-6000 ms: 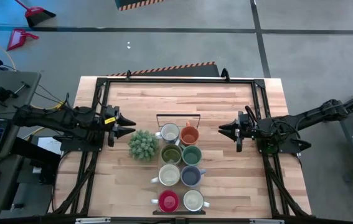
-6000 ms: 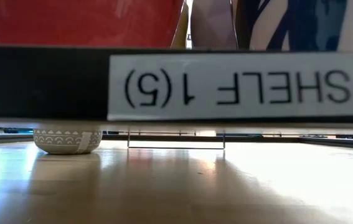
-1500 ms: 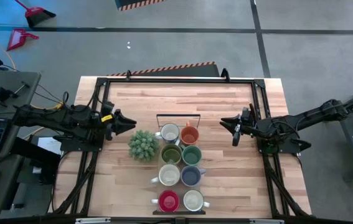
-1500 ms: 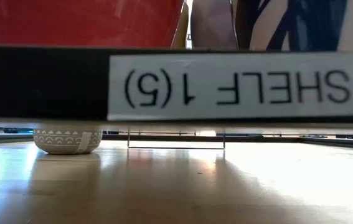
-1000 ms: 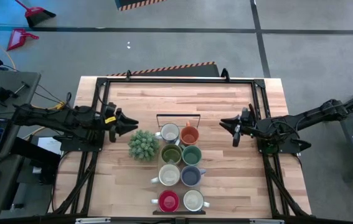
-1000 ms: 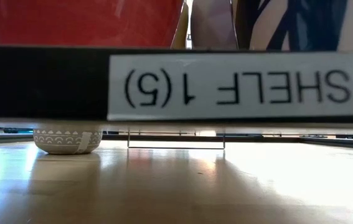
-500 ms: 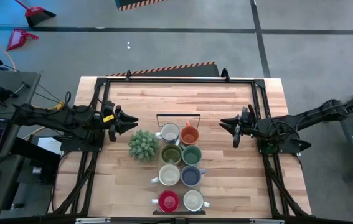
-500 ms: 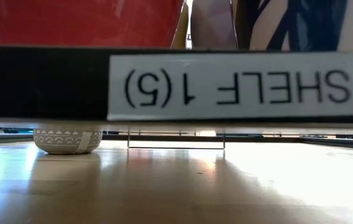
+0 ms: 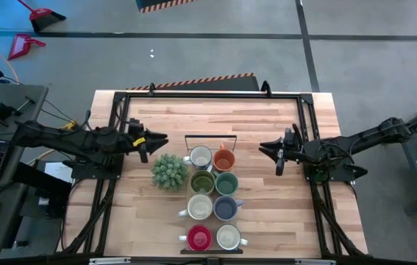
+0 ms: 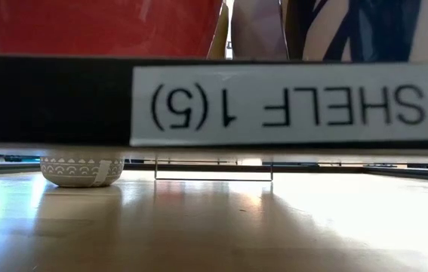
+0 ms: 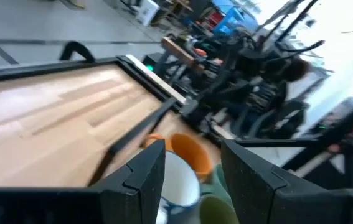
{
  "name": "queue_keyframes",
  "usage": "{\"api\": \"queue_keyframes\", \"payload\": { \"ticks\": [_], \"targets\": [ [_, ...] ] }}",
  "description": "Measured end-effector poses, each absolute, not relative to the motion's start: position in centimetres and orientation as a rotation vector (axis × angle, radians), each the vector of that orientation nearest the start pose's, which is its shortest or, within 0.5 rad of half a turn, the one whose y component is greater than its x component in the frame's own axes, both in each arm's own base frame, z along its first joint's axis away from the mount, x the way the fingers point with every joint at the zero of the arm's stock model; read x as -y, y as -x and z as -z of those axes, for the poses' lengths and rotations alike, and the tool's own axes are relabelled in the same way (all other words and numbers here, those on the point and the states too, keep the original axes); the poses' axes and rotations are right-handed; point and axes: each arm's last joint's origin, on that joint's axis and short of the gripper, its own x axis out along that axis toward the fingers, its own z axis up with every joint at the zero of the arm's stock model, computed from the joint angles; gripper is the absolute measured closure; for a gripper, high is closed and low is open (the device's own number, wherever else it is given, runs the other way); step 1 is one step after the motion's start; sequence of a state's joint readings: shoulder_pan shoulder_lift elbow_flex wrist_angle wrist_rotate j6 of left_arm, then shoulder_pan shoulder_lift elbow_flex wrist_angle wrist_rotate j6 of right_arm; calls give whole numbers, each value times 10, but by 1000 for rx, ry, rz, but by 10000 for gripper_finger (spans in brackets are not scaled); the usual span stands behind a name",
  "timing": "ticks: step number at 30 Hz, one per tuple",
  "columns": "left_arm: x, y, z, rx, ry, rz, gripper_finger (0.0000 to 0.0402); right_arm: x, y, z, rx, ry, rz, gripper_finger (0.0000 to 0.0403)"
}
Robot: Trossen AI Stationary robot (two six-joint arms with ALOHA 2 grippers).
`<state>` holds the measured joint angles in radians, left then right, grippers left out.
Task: Place coffee mugs
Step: Adjust the yellow mug on the shelf
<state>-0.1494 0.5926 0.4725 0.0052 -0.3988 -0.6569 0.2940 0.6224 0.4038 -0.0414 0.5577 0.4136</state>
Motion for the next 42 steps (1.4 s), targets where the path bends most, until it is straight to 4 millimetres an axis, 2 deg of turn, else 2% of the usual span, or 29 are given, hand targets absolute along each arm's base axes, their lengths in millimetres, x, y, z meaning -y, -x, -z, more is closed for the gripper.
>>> {"api": "queue_keyframes", "payload": {
  "ticks": [5,11,17,21,28,32,37,42],
  "targets": [
    [10,-152,-269,-33,563,-290,257,-28,-145,-239,-191,-239,296,330],
    [11,-154,-277,35,477,-261,257,-28,-145,-239,-197,-199,285,330],
    [12,-161,-271,-4,492,-257,257,-31,-146,-239,-203,-307,214,330],
    [16,-176,-260,-70,559,-218,257,-31,-146,-239,-207,-331,194,330],
    [35,-209,-242,-138,524,-43,257,-31,-146,-239,-207,-349,192,330],
    [48,-217,-234,-185,546,88,257,-32,-146,-239,-213,-353,170,330],
    [63,-224,-220,-281,580,123,257,-32,-146,-239,-216,-354,157,330],
    [77,-241,-224,-301,553,157,257,-32,-146,-239,-216,-354,157,330]
  ]
}}
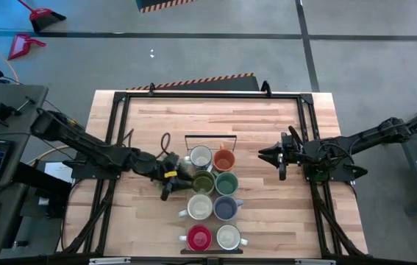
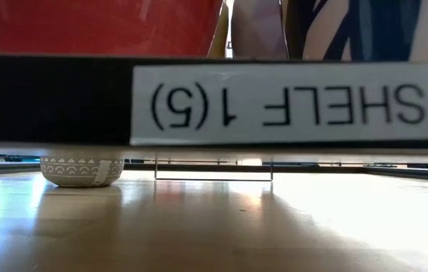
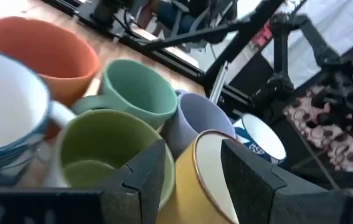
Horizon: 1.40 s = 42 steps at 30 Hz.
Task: Place coffee mugs
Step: Adjust the yellow mug on the shelf
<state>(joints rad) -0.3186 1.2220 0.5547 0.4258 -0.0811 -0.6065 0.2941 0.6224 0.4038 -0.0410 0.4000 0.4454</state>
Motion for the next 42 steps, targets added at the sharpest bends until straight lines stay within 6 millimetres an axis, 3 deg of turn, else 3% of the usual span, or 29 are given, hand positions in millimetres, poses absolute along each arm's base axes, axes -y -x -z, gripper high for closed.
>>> {"api": "queue_keyframes", "payload": {
  "ticks": [6,13,24,35,42],
  "targets": [
    [90,-259,-225,-335,536,204,257,-32,-146,-239,-216,-354,157,330],
    [103,-270,-211,-397,521,198,257,-33,-146,-238,-221,-355,146,330],
    [92,-274,-218,-337,504,158,260,-33,-146,-238,-227,-368,125,330],
    [90,-272,-211,-397,445,116,326,-33,-146,-238,-231,-359,124,330],
    [90,-272,-210,-404,415,95,339,-33,-146,-238,-232,-357,124,330]
  ]
}}
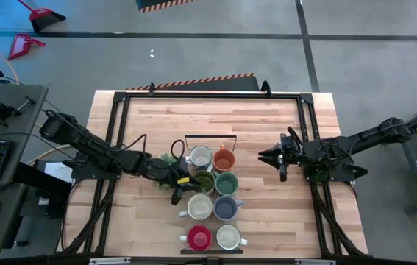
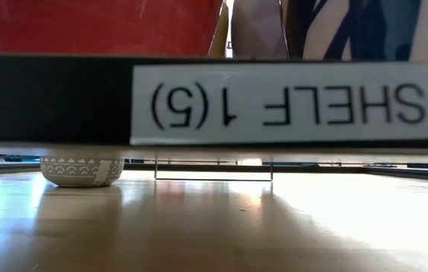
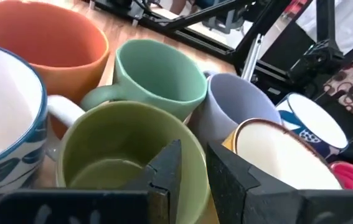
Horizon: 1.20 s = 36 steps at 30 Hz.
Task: Place coffee mugs
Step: Adjust the yellow mug on the shelf, then return to Home Position
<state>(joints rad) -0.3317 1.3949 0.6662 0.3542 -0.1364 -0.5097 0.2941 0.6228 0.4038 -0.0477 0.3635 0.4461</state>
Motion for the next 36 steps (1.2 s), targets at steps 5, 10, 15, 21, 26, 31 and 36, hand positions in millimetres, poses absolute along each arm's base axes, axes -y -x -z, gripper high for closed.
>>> {"api": "queue_keyframes", "payload": {
  "ticks": [5,10,15,21,26,31,36],
  "targets": [
    [93,-270,-208,-427,408,105,339,-33,-146,-238,-232,-357,124,330],
    [98,-267,-205,-461,396,117,339,-33,-146,-238,-232,-357,124,330],
    [100,-267,-206,-472,406,166,339,-33,-146,-238,-232,-357,124,330],
    [101,-266,-205,-484,418,195,339,-33,-146,-238,-232,-359,124,330],
    [99,-266,-204,-486,403,138,339,-33,-146,-238,-232,-359,124,330],
    [86,-266,-216,-404,353,76,339,-33,-146,-238,-230,-358,131,330],
    [72,-255,-256,-330,297,85,339,-33,-146,-239,-223,-354,132,330]
  ]
}}
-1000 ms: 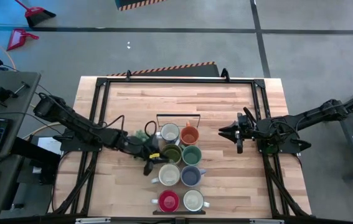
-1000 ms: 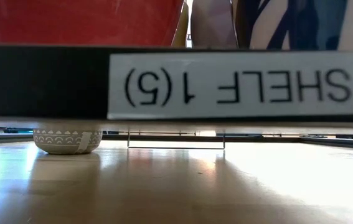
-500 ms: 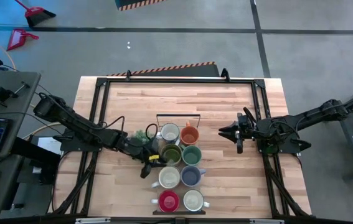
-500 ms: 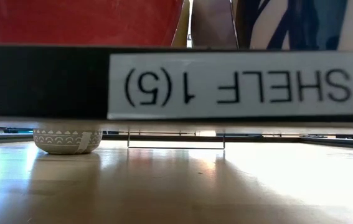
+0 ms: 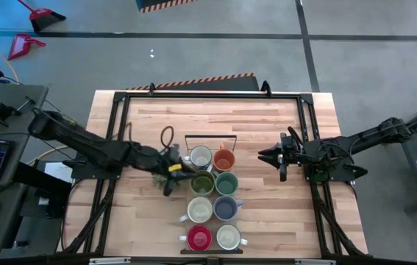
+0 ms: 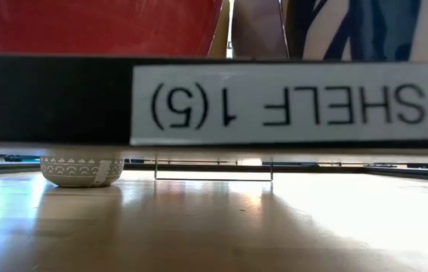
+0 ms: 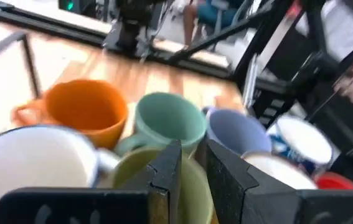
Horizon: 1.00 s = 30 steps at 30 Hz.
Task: Place coffee mugs
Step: Return to Home Position
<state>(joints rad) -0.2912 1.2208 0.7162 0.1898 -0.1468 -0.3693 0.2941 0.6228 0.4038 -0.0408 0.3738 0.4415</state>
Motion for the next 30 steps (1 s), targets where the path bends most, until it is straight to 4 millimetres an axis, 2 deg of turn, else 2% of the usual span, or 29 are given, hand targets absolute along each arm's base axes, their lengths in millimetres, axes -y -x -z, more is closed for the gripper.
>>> {"api": "queue_keyframes", "payload": {
  "ticks": [7,12,18,25,30],
  "targets": [
    [47,-219,-281,-403,221,35,339,-29,-146,-242,-193,-230,126,330],
    [29,-195,-284,-405,186,-14,339,-17,-148,-242,-200,-236,145,330],
    [16,-170,-263,-404,134,-33,339,-7,-147,-234,-294,-197,100,330],
    [12,-148,-232,-357,75,-10,339,-7,-148,-233,-285,-103,25,330],
    [9,-136,-204,-294,55,-13,339,-8,-148,-207,-231,-80,-5,330]
  ]
}}
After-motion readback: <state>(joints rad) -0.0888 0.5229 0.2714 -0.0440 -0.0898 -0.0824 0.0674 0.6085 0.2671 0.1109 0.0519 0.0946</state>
